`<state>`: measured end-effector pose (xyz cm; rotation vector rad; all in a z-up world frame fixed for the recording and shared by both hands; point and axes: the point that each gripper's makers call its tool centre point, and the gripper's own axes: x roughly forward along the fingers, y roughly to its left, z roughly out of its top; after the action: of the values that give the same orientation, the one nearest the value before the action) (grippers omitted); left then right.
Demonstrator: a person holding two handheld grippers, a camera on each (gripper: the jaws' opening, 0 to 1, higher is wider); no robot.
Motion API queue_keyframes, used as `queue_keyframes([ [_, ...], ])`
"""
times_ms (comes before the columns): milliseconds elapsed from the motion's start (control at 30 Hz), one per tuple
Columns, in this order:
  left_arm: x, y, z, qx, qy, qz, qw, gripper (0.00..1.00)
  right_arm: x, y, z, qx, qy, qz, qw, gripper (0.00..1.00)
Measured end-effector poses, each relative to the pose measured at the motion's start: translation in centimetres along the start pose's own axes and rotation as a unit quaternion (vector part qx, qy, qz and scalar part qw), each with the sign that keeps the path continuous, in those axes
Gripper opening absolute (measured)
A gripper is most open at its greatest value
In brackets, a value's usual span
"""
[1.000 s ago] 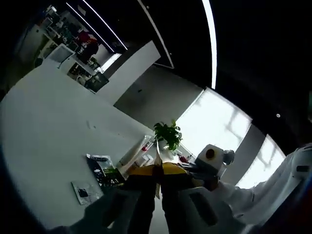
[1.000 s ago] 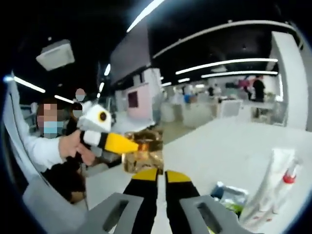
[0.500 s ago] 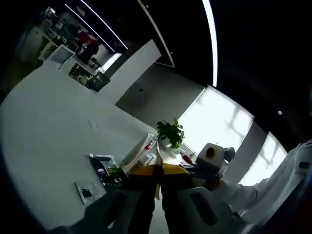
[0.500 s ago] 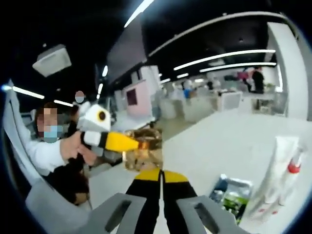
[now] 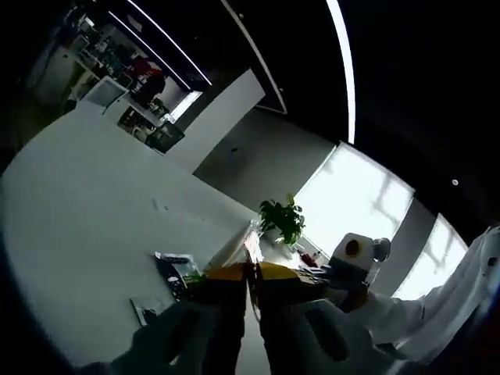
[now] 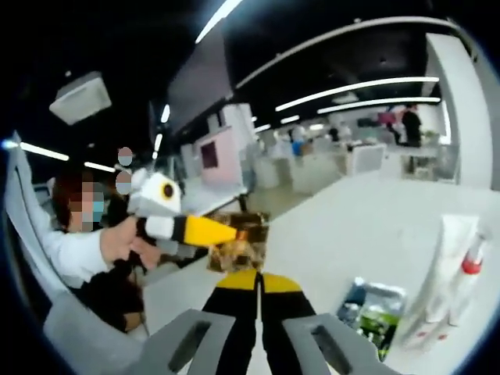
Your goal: Arrange the skincare products in the storage area until every visible bottle or jar stands upright without overlapping.
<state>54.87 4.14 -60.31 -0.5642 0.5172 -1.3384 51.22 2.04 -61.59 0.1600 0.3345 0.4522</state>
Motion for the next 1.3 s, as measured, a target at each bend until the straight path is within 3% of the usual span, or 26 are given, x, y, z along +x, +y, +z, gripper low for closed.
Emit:
queue_keyframes([
  [400, 0.7, 3.6, -0.4, -0.018, -0.001, 0.035, 0.9992, 0.06, 2.0, -1.4, -1.1, 0.024, 0.016, -0.015, 0.9995, 0.00],
  [533, 1.1, 6.0, -0.5, -0.031, 0.004, 0.058, 0.9978, 0.06, 3.1, -2.5, -1.9, 0.028, 0.025, -0.027, 0.9989, 0.00],
  [633, 1.5, 8.5, -0.6, -0.057, 0.011, 0.103, 0.9930, 0.03, 3.8, -3.3, -2.7, 0.029, 0.034, -0.037, 0.9983, 0.00],
  [767, 2.4, 9.6, -0.4, -0.060, 0.009, 0.097, 0.9934, 0.00, 4.8, -4.6, -3.6, 0.023, 0.047, -0.051, 0.9973, 0.00],
  [933, 3.4, 12.3, -1.0, -0.058, 0.028, 0.117, 0.9910, 0.00, 5.8, -6.0, -4.6, 0.028, 0.059, -0.066, 0.9957, 0.00],
  [1300, 5.0, 14.4, -2.1, -0.050, 0.048, 0.150, 0.9863, 0.00, 7.1, -8.3, -6.7, 0.018, 0.089, -0.098, 0.9910, 0.00],
])
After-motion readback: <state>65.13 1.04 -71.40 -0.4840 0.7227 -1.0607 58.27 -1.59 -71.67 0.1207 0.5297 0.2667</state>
